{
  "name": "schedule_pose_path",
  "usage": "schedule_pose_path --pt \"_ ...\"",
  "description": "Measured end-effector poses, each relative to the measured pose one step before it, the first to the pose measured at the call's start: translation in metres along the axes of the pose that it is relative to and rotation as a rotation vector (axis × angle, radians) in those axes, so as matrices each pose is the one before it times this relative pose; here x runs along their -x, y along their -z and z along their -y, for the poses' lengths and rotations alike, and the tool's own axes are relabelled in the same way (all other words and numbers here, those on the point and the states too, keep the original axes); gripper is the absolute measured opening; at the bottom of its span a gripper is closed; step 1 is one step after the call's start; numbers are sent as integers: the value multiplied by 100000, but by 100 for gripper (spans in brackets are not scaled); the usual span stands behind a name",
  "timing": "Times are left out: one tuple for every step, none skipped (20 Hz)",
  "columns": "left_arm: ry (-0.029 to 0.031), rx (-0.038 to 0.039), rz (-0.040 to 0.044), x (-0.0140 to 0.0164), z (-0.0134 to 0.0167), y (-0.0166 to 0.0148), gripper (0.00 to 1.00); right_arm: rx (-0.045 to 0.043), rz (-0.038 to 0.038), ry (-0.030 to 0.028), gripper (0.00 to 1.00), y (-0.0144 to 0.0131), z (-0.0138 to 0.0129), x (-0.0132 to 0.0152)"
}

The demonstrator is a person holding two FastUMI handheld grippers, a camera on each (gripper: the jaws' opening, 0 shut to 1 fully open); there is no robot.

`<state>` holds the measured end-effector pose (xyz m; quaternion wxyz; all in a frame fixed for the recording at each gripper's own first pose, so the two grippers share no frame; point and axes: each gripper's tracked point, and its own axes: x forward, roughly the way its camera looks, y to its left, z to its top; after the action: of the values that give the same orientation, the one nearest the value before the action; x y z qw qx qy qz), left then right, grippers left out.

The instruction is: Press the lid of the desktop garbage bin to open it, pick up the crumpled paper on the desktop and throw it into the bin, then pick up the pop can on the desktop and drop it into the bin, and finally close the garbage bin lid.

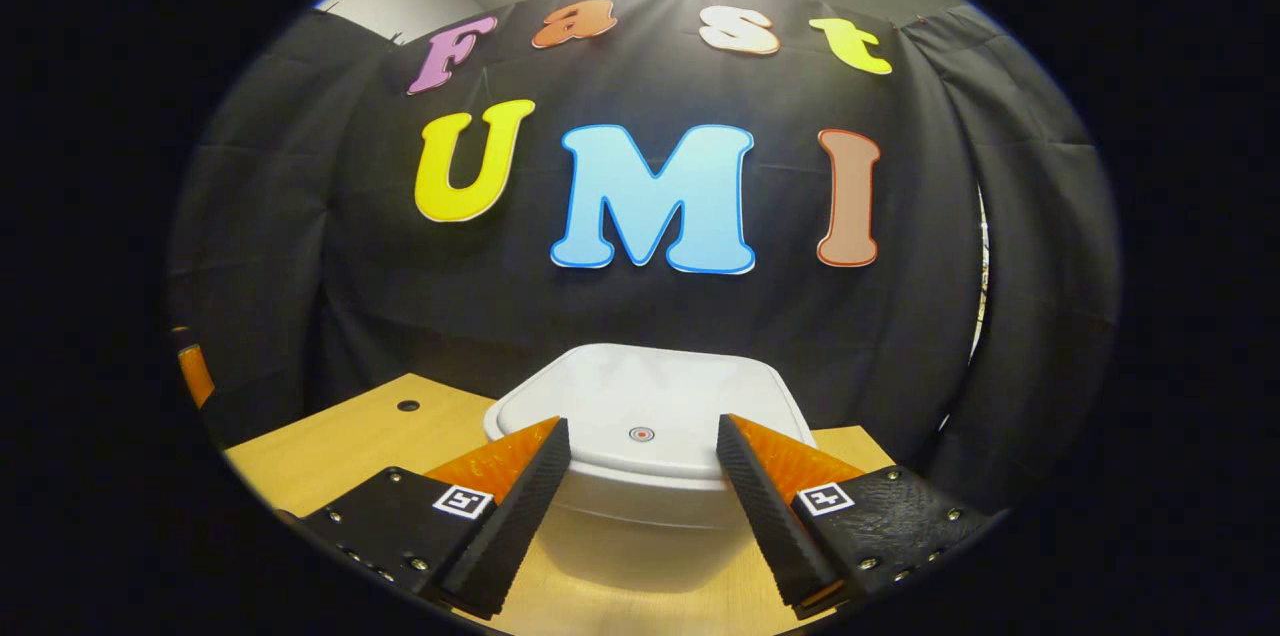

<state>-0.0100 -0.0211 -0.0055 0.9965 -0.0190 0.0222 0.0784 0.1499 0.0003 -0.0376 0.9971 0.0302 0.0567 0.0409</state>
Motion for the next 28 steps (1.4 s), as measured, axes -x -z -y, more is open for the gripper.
schedule_pose_path --pt "-373 200 48 190 221 201 95 349 -162 -1973 95 94 -123 991" --pt "-739 -79 173 294 247 132 95 -25 90 -1799 95 121 -283 930" --pt "-347 -233 672 198 276 -87 95 -236 -204 -1783 95 22 -174 971" --pt "-191 -375 779 327 394 13 96 -742 596 -2095 95 -34 -355 1111" --pt "-260 -389 601 292 222 72 96 -881 512 -1681 95 -151 -286 921" --pt "-34 -72 200 181 271 232 96 -1061 1040 -1780 95 -298 -287 1017" --pt "299 390 114 183 284 131 96 -841 721 -662 95 -357 -166 755" --pt "794 781 294 205 387 133 96 -769 1551 -878 95 -558 -148 794" --pt "645 529 -382 202 240 299 96 -503 1251 -423 95 -477 -247 732" --pt "322 423 74 80 76 233 96 -367 1162 -466 95 -476 -160 677" --pt "548 300 18 58 48 93 96 -329 1029 -291 95 -382 -100 582" --pt "-1 182 -350 -36 -25 146 96 -31 640 -47 95 -449 -53 557" --pt "-236 480 81 8 -245 2 96 609 350 -236 95 -302 -98 581" --pt "52 569 248 -99 -193 41 95 1170 1079 -630 95 -534 -106 475" --pt "103 267 239 -54 -191 -79 95 1785 1801 -158 95 -681 -2 453" --pt "-696 -133 -144 -35 -465 13 95 1591 1643 121 95 -555 55 301" --pt "-838 140 235 44 -647 -6 95 1253 1038 -64 95 -312 -77 108" --pt "-497 162 738 -58 -304 -235 96 28 451 -171 95 -140 -204 3" --pt "-803 -354 74 -50 -371 -50 96 -593 120 -636 95 -93 -348 -123" --pt "-484 -547 155 9 -314 -91 96 -556 -139 -725 95 -93 -322 -64" --pt "-41 -285 1052 24 -145 -388 96 22 -229 -762 95 43 -310 -16" --pt "-41 -135 1073 70 -8 -384 96 673 438 -175 95 -204 -124 -24" --pt "-188 -322 387 40 -97 -150 96 537 153 168 95 -79 -21 -34" --pt "188 -181 -163 69 -52 20 96 5 282 -347 95 -75 -153 17" --pt "367 -219 215 241 48 -74 96 -306 49 -515 95 -9 -293 34" --pt "186 -445 279 150 -32 -47 95 -301 117 -146 95 -41 -173 81" --pt "140 -501 225 180 -54 -79 95 -196 -247 5 95 112 -32 53" --pt "17 -396 224 172 -46 -84 96 -403 -237 167 95 41 -31 120"
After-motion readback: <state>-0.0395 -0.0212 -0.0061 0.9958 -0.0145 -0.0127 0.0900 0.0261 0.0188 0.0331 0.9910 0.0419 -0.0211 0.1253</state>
